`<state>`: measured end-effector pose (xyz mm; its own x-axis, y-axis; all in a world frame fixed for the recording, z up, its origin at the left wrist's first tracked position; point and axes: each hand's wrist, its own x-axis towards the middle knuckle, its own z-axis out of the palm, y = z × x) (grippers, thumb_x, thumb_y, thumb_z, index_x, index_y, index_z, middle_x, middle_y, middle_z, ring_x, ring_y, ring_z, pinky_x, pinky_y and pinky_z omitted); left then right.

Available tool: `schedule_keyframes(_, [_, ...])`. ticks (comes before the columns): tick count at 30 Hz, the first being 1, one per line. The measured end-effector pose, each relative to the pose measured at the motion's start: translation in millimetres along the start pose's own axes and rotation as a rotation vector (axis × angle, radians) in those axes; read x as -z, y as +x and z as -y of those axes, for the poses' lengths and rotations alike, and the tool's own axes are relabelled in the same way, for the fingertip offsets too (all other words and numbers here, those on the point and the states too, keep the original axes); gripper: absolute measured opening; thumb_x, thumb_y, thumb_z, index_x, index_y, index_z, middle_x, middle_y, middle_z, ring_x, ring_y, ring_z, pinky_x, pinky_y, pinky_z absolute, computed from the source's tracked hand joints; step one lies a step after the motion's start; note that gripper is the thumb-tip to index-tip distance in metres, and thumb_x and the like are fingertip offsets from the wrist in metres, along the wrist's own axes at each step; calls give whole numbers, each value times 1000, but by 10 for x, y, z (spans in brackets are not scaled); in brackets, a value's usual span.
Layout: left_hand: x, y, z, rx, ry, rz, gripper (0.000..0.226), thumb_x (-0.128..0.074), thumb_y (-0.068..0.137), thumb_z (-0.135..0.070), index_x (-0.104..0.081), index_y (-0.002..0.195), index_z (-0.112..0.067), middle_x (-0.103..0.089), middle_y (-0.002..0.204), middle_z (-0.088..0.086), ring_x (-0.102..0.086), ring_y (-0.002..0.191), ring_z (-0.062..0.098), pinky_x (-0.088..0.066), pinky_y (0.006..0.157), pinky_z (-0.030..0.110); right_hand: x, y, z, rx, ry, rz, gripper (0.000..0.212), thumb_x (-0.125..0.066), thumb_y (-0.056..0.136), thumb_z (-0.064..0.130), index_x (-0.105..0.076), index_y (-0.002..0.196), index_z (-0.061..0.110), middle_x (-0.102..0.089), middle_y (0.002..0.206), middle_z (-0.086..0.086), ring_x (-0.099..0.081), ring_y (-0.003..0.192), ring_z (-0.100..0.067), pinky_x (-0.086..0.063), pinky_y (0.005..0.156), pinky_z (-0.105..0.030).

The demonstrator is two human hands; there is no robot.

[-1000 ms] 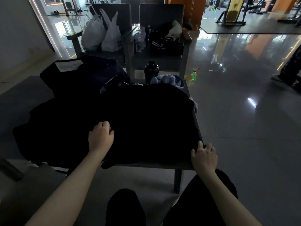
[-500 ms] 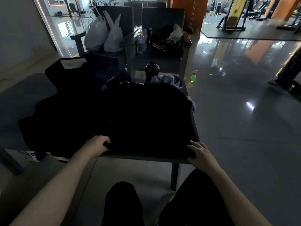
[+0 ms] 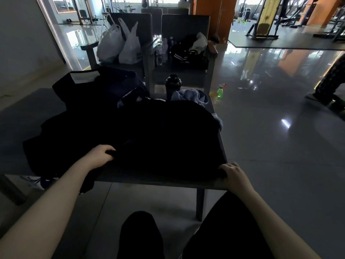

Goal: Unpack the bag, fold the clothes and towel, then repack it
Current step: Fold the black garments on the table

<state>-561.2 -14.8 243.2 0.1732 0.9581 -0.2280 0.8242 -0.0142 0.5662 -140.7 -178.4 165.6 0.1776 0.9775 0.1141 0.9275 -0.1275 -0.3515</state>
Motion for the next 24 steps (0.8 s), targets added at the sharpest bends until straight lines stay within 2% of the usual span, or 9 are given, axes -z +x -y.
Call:
schedule_keyframes(4, [32,62,18,111,-229,-201,23,-63,88,-4,-63,110,-11,-61,106,12,-60,89,24,-53,80,38,116,120,36,-247,382,-156,16,-65,81,-1,-65,96,4,-64,84,-7,-58,81,-22,-41,63,-24])
schedule_keyframes(7, [32,105,-2,177,-454,-306,30,-67,86,-5,-60,116,-8,-62,113,13,-63,92,24,-54,86,38,183,240,62,-367,665,-234,8,-65,84,2,-62,91,6,-60,76,-2,-56,75,-20,-42,55,-11])
schedule_keyframes(10, [5,93,-96,198,-760,-341,35,-61,90,-5,-56,124,-7,-56,121,10,-56,111,26,-50,92,38,227,317,89,-406,816,-252,4,-61,89,5,-60,91,8,-60,77,2,-56,71,-12,-44,56,-12])
schedule_keyframes(12, [23,110,-147,247,-940,-366,34,-55,95,-9,-53,129,-10,-53,122,8,-52,113,24,-49,92,40,223,365,80,-423,886,-266,3,-59,90,6,-60,90,9,-61,79,-1,-57,72,-12,-48,63,-16])
schedule_keyframes(13, [38,130,-146,263,-979,-381,34,-52,96,-10,-53,130,-10,-54,121,8,-52,111,25,-49,92,40,216,386,78,-432,920,-264,4,-59,91,7,-60,90,11,-61,81,-3,-58,74,-15,-50,68,-22])
schedule_keyframes(15, [50,170,-125,245,-856,-396,34,-50,97,-12,-53,131,-7,-59,119,11,-57,104,27,-48,92,40,183,414,69,-450,947,-256,4,-59,92,9,-59,90,12,-61,82,-5,-58,73,-16,-51,67,-27])
schedule_keyframes(18, [24,222,-104,207,-578,-414,35,-50,98,-19,-54,129,-4,-61,112,13,-58,97,27,-46,89,37,113,437,57,-461,913,-265,2,-59,92,11,-60,93,9,-61,80,-4,-57,70,-13,-47,57,-19])
schedule_keyframes(21, [-46,334,-141,210,-362,-377,39,-50,97,-28,-54,131,-8,-55,123,14,-55,109,32,-46,85,34,40,461,43,-474,909,-270,6,-59,92,12,-61,94,8,-63,83,-7,-59,73,-17,-49,63,-24])
schedule_keyframes(24, [-216,377,-205,348,-20,-306,59,-52,94,-42,-38,141,-10,-29,142,18,-34,127,37,-41,97,43,-8,466,41,-489,909,-274,10,-61,91,13,-61,97,6,-65,88,-10,-61,80,-21,-49,73,-33])
